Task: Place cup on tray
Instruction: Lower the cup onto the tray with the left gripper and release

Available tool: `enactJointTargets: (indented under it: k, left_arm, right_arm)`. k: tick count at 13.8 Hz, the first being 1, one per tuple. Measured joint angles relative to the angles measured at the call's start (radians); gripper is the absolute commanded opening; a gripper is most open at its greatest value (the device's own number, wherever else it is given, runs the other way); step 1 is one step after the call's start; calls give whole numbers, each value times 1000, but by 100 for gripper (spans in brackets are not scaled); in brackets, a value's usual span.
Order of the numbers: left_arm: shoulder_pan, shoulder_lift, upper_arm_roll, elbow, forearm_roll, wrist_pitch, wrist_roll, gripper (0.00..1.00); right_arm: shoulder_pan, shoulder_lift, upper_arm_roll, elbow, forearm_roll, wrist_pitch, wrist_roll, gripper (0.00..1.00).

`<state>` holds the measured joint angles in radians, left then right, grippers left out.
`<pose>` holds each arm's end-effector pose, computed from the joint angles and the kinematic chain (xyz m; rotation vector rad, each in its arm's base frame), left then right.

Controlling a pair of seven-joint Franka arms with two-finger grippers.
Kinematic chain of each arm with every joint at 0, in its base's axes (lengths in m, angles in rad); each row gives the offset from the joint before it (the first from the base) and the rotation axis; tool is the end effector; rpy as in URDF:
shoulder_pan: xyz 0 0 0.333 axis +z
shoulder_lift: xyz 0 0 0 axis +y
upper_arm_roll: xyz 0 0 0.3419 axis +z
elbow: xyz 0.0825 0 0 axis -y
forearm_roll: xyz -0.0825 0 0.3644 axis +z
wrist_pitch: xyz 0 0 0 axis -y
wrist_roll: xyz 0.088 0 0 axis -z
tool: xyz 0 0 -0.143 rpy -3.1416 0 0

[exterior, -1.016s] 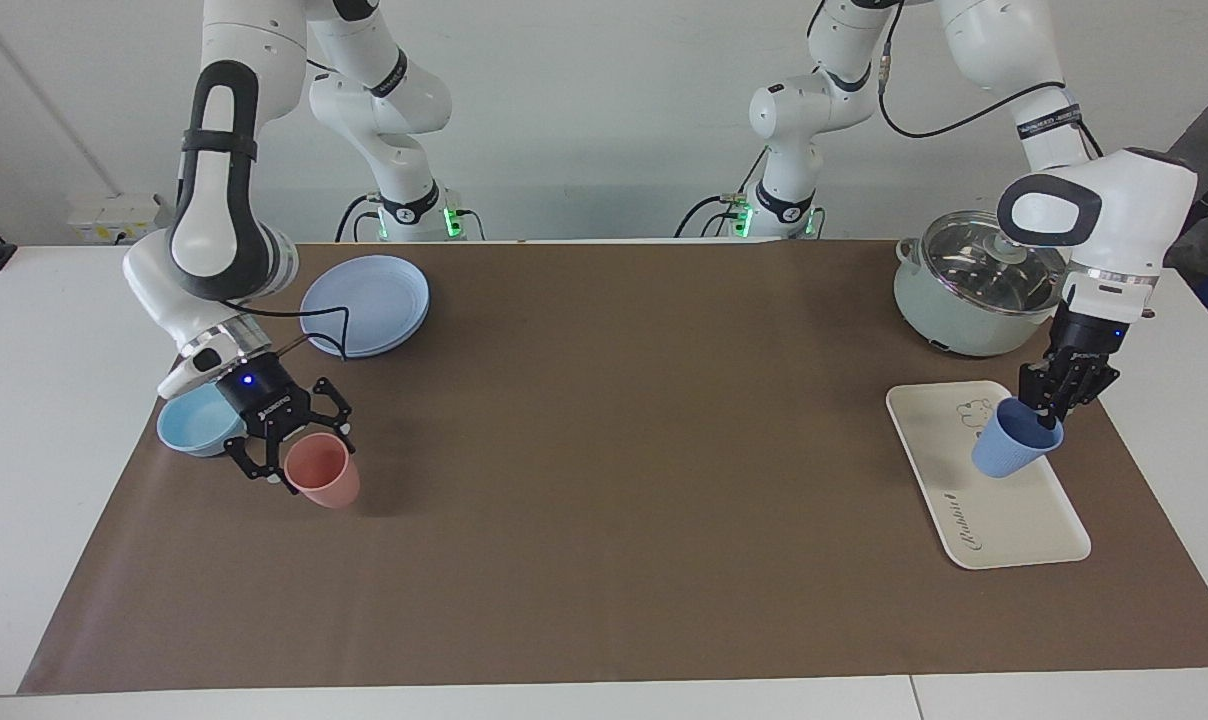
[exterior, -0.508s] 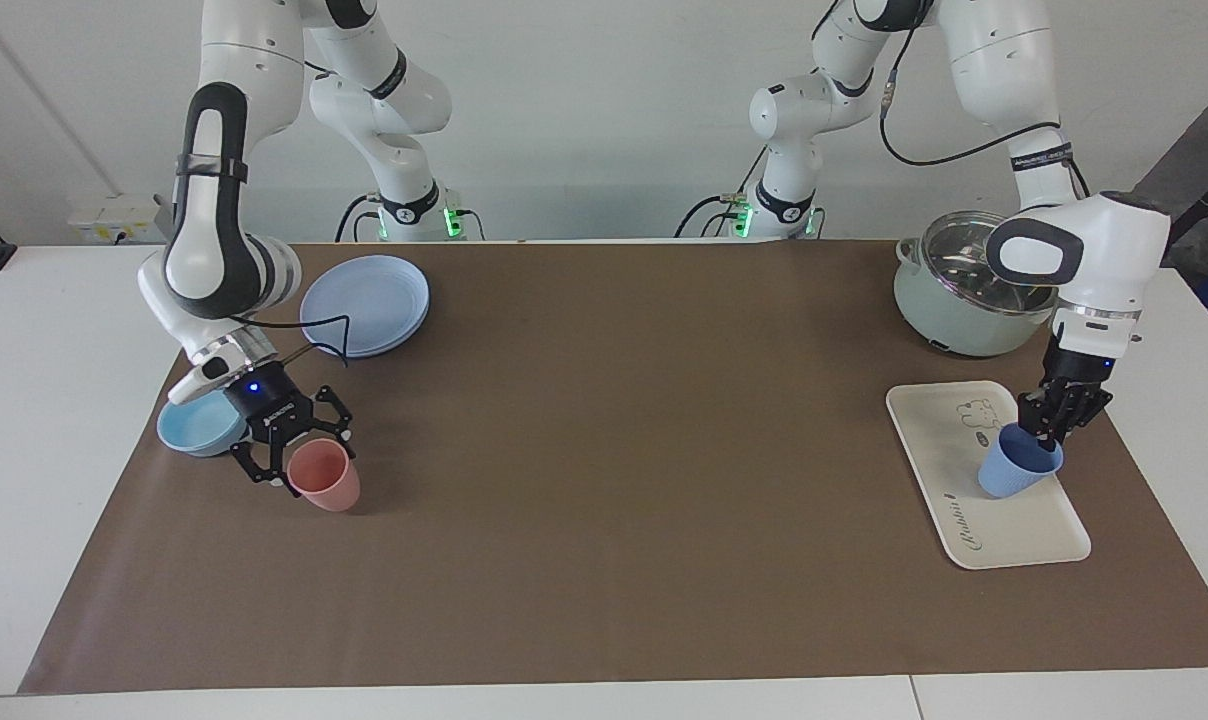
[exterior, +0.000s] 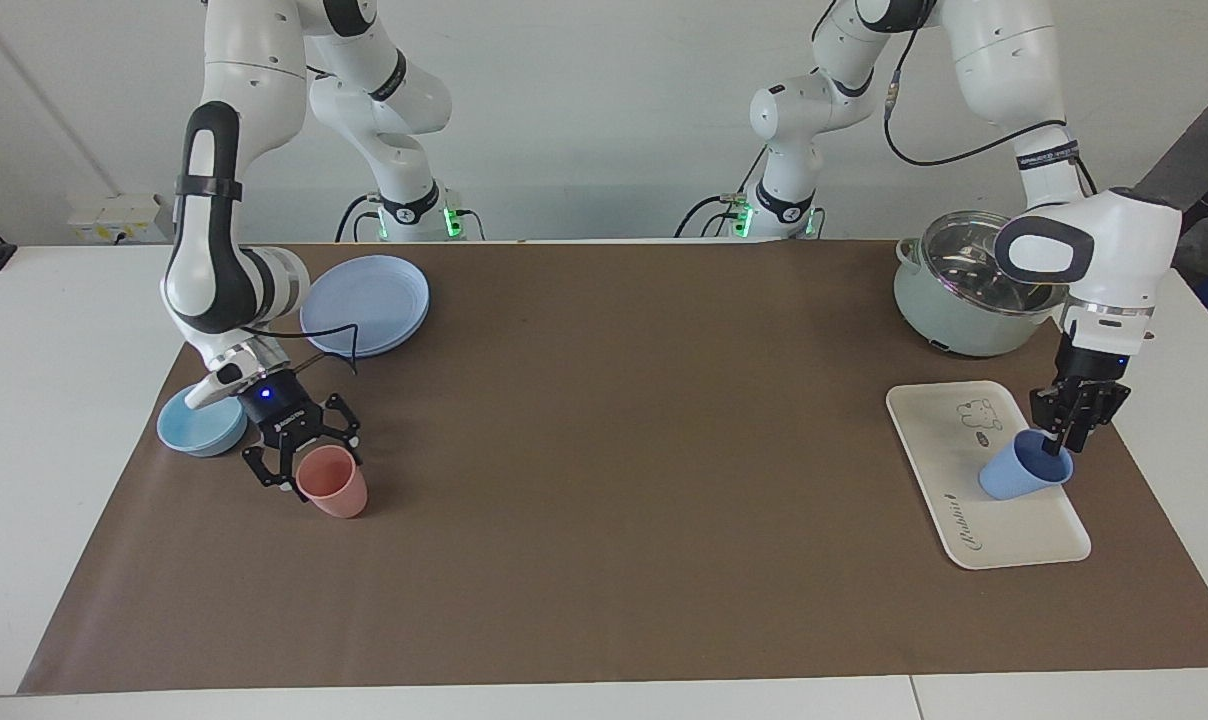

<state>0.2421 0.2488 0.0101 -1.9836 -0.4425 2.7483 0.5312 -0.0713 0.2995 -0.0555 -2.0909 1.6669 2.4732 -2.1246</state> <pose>0.6246 0.1723 0.4023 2.9611 0.1272 0.8667 0.6016 -0.0560 0.3047 -2.3702 -0.7516 -1.2580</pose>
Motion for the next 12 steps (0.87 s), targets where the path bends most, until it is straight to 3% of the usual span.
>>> enactJointTargets:
  k: [2, 4, 7, 9, 12]
  left_arm:
    - [1, 0, 0, 45, 0, -106, 0, 100]
    - [0, 0, 3, 141, 32, -319, -3, 100]
    - [-20, -1, -7, 300, 223, -575, -107, 100]
    - [-93, -2, -9, 381, 314, -721, -180, 100]
    - [-229, -5, -10, 488, 450, -937, -269, 100]
  right_arm:
    - [1, -10, 0, 8, 0, 7, 0, 100]
    - [10, -47, 1, 11, 1, 37, 11, 100]
    - [63, -127, 3, -5, 1, 135, 87, 100]
    - [89, -167, 4, -21, -13, 170, 109, 100]
    - [85, -188, 0, -15, -250, 168, 245, 100]
